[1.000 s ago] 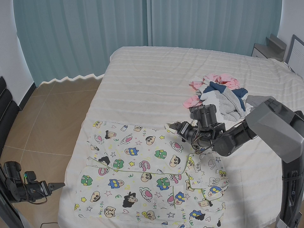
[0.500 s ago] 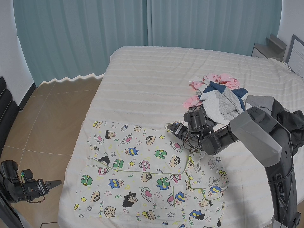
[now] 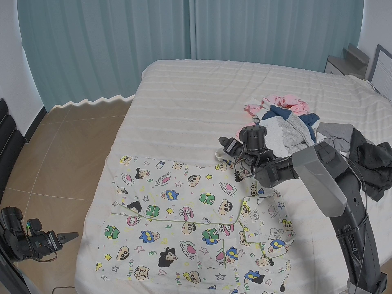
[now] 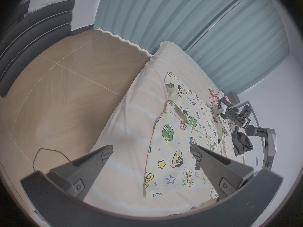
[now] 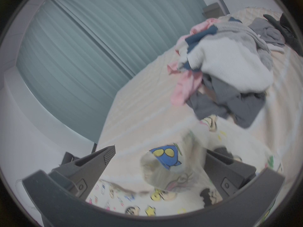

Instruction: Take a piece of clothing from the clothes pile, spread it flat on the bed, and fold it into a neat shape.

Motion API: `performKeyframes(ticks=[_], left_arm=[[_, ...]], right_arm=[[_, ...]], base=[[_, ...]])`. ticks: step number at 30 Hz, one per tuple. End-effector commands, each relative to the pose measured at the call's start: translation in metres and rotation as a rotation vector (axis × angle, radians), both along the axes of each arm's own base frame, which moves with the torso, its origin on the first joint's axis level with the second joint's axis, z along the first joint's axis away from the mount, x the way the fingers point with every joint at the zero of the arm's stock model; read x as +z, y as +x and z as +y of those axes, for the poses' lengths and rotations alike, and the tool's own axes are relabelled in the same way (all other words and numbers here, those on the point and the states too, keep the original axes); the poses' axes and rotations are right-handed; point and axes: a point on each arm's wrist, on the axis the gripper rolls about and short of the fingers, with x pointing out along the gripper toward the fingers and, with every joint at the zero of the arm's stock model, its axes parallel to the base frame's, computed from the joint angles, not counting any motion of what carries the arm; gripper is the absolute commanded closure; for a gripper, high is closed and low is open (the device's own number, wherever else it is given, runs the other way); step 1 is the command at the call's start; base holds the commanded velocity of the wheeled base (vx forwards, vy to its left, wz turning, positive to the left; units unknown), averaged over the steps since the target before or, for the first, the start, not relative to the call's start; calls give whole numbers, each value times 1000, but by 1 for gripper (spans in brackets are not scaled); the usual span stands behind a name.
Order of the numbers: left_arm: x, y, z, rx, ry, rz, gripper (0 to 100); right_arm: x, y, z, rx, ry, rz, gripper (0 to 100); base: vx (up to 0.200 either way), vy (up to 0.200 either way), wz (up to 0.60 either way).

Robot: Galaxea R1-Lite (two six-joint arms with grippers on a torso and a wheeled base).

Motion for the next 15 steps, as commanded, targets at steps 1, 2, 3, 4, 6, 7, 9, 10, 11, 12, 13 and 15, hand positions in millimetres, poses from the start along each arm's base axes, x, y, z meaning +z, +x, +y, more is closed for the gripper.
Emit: performKeyframes(ticks=[1, 2, 3, 4, 6, 7, 9, 10, 11, 12, 13, 15], left_arm=[[-2, -4, -2, 2, -14, 19, 0], [-2, -4, -2, 2, -13, 18, 0], [-2, -4, -2, 2, -14, 19, 0], [-2, -4, -2, 2, -14, 19, 0], [-2, -4, -2, 2, -14, 19, 0], [-2, -4, -2, 2, -14, 19, 0], [-2, -4, -2, 2, -14, 19, 0], [-2, -4, -2, 2, -14, 19, 0], [-2, -4, -2, 2, -14, 19, 0], [-2, -4, -2, 2, -14, 19, 0], [-2, -4, -2, 2, -14, 19, 0], [-2, -4, -3, 2, -13, 18, 0]], right_arm=[[18, 16, -7, -25, 37, -96, 0], [29, 22, -15, -42, 50, -131, 0], [31, 24, -18, -50, 52, -138, 0], [29, 28, -25, -63, 50, -135, 0], [27, 31, -35, -84, 48, -131, 0], [29, 34, -43, -99, 48, -134, 0], [34, 37, -53, -119, 52, -145, 0], [39, 38, -57, -130, 54, -154, 0], [46, 38, -61, -141, 59, -165, 0], [56, 37, -63, -148, 64, -182, 0], [67, 35, -64, -153, 72, -199, 0], [73, 24, -68, -154, 62, -167, 0]], base=[[0, 0, 0], [0, 0, 0], [0, 0, 0], [0, 0, 0], [0, 0, 0], [0, 0, 0], [0, 0, 0], [0, 0, 0], [0, 0, 0], [0, 0, 0], [0, 0, 0], [0, 0, 0]])
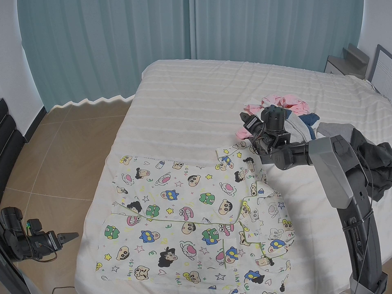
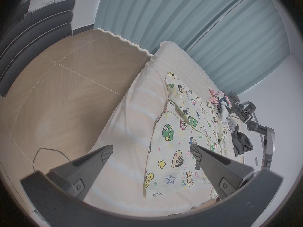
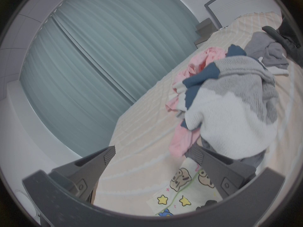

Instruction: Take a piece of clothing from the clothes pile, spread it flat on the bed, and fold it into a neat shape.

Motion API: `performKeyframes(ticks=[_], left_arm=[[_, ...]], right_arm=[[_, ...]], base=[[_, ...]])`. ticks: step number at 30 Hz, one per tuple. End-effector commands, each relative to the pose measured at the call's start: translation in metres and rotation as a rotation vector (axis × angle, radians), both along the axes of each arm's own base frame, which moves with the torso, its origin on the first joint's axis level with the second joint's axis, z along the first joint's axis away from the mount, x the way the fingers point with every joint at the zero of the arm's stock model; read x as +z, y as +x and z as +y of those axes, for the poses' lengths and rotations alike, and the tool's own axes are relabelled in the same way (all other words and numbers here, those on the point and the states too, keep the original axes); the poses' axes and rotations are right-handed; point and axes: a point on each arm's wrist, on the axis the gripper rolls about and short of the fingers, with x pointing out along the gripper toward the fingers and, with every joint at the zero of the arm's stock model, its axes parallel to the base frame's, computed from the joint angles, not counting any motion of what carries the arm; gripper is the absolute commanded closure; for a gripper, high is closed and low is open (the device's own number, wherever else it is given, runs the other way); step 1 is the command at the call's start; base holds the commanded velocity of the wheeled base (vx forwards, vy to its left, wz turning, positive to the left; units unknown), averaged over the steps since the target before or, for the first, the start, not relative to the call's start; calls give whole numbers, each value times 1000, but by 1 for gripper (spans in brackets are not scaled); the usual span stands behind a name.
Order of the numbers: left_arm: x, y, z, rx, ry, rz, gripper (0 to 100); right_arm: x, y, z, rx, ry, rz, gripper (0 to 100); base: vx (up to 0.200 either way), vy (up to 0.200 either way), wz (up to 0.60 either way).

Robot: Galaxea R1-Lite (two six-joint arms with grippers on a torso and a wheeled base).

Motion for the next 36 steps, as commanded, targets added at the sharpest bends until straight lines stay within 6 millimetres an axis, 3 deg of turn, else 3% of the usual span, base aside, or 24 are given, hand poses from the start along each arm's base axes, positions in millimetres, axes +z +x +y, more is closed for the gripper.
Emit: performKeyframes(ticks=[1, 2, 5, 7, 8, 10, 11, 12, 13, 15, 19, 23, 30, 36], left_arm=[[-1, -4, -3, 1, -11, 15, 0], [-1, -4, -3, 0, -12, 15, 0], [-2, -5, -5, -25, -51, 16, 0], [-1, -6, -6, -30, -60, 15, 0], [-1, -8, -7, -40, -75, 20, 0], [0, -9, -9, -43, -84, 30, 0], [0, -9, -9, -43, -86, 32, 0], [0, -10, -10, -50, -91, 36, 0], [0, -10, -10, -49, -91, 37, 0], [0, -9, -13, -65, -93, 40, 0], [1, -9, -16, -83, -97, 48, 0], [1, -8, -19, -97, -92, 46, 0], [4, -5, -23, -127, -72, 31, 0], [5, 5, -41, -204, -84, 60, 0]], right_arm=[[28, -12, -12, -18, 6, -5, 0], [29, -33, -14, -6, -8, 59, 0], [25, -68, -14, 25, -37, 162, 0], [24, -77, -15, 32, -44, 186, 0], [13, -106, -21, 43, -70, 267, 0], [7, -136, -22, 63, -88, 313, 0], [7, -144, -23, 71, -91, 319, 0], [6, -175, -28, 96, -95, 334, 0], [6, -183, -30, 107, -97, 334, 0], [10, -225, -33, 184, -95, 326, 0], [12, -284, -41, 262, -117, 341, 0], [12, -317, -55, 274, -132, 366, 0], [3, -354, -68, 308, -155, 426, 0], [-7, -373, -69, 347, -190, 474, 0]], base=[[0, 0, 0], [0, 0, 0], [0, 0, 0], [0, 0, 0], [0, 0, 0], [-100, 0, 0], [-200, 0, 0], [-200, 0, 0], [-200, 0, 0], [-200, 0, 0], [-200, 0, 0], [-200, 0, 0], [-200, 0, 0], [-100, 0, 0]])
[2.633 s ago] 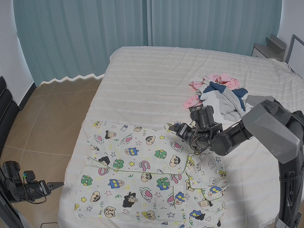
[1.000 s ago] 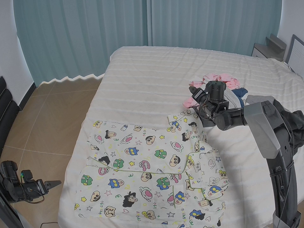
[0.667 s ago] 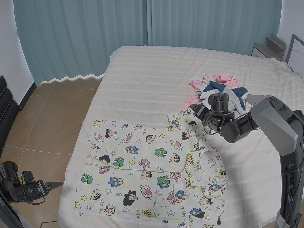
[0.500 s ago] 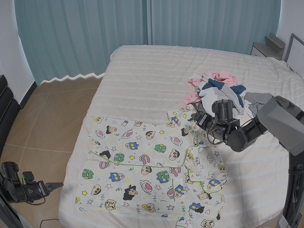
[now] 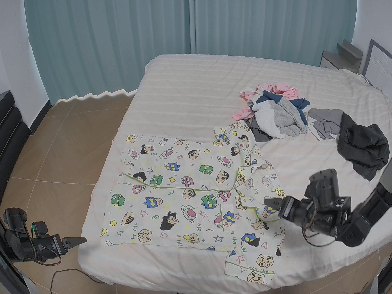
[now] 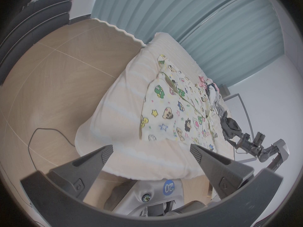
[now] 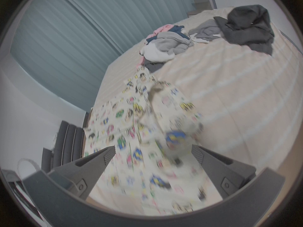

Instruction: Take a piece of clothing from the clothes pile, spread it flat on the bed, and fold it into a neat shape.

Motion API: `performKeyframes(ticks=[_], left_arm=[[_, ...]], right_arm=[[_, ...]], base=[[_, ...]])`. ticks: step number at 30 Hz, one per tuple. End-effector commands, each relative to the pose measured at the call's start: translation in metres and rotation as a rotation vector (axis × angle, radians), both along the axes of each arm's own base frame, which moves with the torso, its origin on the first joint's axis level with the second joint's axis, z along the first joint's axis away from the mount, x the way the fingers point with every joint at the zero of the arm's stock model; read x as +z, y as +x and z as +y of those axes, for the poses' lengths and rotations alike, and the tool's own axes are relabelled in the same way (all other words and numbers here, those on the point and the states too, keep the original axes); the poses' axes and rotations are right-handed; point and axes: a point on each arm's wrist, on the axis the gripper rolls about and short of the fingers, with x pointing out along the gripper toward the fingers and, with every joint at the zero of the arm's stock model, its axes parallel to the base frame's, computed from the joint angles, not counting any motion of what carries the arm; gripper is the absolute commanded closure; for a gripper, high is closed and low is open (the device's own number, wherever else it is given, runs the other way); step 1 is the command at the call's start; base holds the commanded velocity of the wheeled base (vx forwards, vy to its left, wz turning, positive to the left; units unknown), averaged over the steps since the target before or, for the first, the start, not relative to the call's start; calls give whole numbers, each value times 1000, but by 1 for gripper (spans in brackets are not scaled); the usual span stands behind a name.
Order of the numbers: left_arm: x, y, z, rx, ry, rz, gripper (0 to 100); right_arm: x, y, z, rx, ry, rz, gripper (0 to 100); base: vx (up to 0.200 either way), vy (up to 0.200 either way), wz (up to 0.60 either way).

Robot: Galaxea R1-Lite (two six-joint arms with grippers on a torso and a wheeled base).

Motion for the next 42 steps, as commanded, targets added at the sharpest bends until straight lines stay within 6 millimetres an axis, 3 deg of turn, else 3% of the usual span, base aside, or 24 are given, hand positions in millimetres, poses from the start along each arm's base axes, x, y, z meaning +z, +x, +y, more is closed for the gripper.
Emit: performKeyframes(ticks=[1, 6, 9, 11, 12, 13, 15, 20, 33, 36, 42], left_arm=[[4, 10, -27, -107, -23, 37, 0], [8, 42, -56, -1, -79, 157, 0], [10, 69, -90, 122, -85, 206, 0], [10, 72, -94, 132, -85, 209, 0], [5, 87, -114, 181, -73, 220, 0], [5, 87, -114, 181, -73, 220, 0], [-11, 107, -128, 267, -22, 237, 0], [-32, 115, -138, 328, 35, 273, 0], [-34, 115, -138, 390, 31, 279, 0], [-43, 126, -138, 462, 80, 248, 0], [-41, 134, -140, 487, 36, 198, 0]], right_arm=[[8, -94, -24, 129, 2, 13, 0], [3, -101, -26, 137, -1, 38, 0], [2, -102, -27, 115, 25, 56, 0], [2, -102, -27, 111, 29, 57, 0], [2, -103, -27, 100, 41, 65, 0], [2, -103, -27, 100, 41, 65, 0], [1, -105, -27, 102, 46, 69, 0], [1, -109, -25, 116, 53, 34, 0], [0, -110, -22, 125, 51, 22, 0], [-1, -110, -22, 121, 52, 25, 0], [-3, -112, -24, 122, 45, 35, 0]], base=[[0, 0, 0], [0, 0, 0], [0, 0, 0], [0, 0, 0], [0, 0, 0], [0, 0, 0], [0, 0, 0], [0, 0, 0], [0, 0, 0], [0, 0, 0], [0, 0, 0]])
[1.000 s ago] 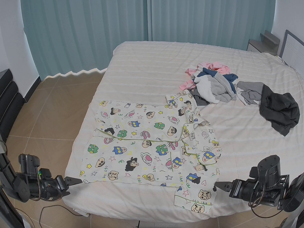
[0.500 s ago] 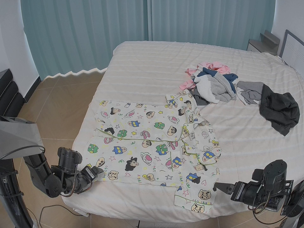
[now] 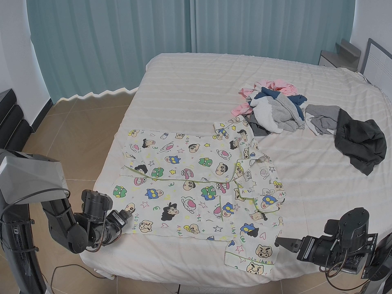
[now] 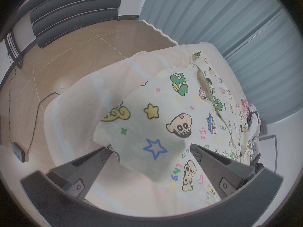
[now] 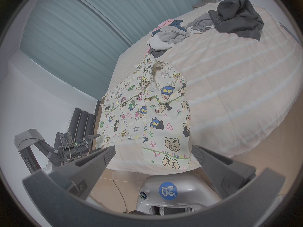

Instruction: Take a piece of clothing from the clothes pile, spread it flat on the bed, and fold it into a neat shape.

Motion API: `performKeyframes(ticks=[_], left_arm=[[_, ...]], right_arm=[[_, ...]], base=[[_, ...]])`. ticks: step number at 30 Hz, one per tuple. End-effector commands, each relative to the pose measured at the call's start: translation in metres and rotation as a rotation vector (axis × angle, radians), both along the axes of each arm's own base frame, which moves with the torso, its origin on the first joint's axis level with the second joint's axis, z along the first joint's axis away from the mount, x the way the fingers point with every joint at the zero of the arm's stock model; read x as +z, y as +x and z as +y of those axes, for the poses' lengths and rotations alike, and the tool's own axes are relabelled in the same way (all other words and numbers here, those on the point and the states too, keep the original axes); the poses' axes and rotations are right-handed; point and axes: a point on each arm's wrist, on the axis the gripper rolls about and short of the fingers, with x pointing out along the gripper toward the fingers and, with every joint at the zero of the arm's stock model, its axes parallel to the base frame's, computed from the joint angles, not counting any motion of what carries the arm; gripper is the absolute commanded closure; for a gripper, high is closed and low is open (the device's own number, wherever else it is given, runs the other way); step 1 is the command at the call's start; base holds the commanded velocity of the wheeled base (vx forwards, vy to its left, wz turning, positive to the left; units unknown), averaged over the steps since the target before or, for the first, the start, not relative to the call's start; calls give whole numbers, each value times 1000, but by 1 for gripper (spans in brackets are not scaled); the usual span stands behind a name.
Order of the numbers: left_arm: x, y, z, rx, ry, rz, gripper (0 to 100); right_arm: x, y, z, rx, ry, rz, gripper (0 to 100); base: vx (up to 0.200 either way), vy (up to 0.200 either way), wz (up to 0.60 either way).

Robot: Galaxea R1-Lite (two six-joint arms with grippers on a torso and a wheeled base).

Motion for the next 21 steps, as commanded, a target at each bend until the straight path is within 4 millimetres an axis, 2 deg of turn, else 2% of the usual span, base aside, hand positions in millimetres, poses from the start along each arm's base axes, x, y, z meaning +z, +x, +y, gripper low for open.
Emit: performKeyframes(ticks=[1, 10, 11, 21], left_arm=[[-7, 6, -1, 15, 1, 1, 0], [-13, 12, -2, 51, 35, -5, 0], [-14, 12, -2, 52, 37, -3, 100], [-14, 5, 0, 50, 45, 13, 100]], right_arm=[[-4, -3, -2, 1, -14, 19, 0], [-13, -4, 3, 30, -53, 63, 0], [-15, -4, 4, 35, -61, 74, 0], [-55, 4, 14, 53, -171, 213, 0]], base=[[0, 0, 0], [0, 0, 0], [0, 0, 0], [0, 0, 0]])
